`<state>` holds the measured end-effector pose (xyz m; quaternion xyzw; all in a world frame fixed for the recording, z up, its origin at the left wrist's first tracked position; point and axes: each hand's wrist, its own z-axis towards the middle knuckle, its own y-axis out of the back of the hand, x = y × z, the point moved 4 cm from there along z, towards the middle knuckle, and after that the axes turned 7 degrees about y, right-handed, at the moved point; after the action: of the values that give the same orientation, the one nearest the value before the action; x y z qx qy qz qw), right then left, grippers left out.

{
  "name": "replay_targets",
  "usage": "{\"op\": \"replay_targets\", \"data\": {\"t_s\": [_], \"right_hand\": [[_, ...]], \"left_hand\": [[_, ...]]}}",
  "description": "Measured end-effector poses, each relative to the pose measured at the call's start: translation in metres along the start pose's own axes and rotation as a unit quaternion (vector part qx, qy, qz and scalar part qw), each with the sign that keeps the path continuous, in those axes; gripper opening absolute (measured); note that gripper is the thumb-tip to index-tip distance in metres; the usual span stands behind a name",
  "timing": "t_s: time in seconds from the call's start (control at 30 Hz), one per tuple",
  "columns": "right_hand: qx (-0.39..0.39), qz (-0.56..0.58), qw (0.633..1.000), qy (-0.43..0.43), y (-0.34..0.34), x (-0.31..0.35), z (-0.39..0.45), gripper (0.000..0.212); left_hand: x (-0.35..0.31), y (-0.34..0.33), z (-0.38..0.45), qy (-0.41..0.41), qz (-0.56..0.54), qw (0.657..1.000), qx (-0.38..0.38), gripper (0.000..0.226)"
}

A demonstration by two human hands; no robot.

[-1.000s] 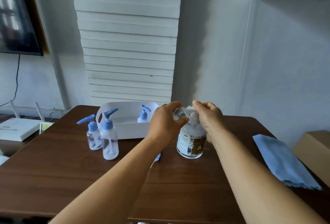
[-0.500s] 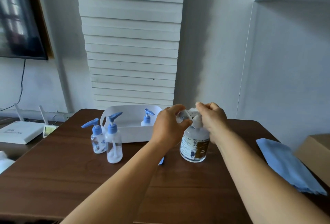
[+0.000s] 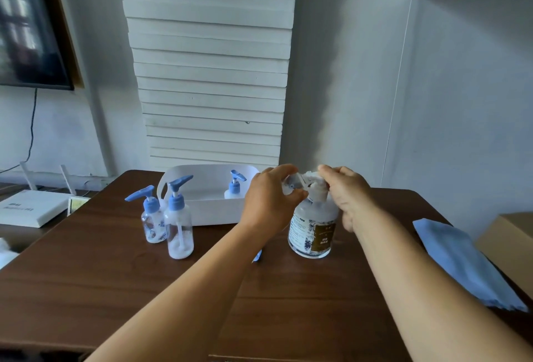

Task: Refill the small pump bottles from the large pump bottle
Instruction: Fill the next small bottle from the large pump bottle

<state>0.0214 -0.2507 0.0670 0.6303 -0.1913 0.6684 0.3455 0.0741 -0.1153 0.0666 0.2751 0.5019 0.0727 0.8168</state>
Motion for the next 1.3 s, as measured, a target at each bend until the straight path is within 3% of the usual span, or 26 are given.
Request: {"op": "replay_targets", "data": {"t_s": [0.17, 1.1, 1.3], "right_hand": [[0.014, -0.037, 0.999, 0.008, 0.005, 0.018, 0.003, 0.022], [0.0, -0.013, 1.0, 0.016, 0.002, 0.003, -0.003, 0.022], [0.01, -0.061, 0.998, 0.033, 0.007, 0.02, -0.003, 0.024]], "left_hand": [[-0.01, 0.008, 0.003, -0.016, 0.009, 1.0, -0.012, 0.041], [-0.007, 0.003, -0.001, -0.007, 0.022, 1.0, -0.009, 0.041], [-0.011, 0.008, 0.0, -0.01, 0.016, 1.0, -0.015, 0.043]]}}
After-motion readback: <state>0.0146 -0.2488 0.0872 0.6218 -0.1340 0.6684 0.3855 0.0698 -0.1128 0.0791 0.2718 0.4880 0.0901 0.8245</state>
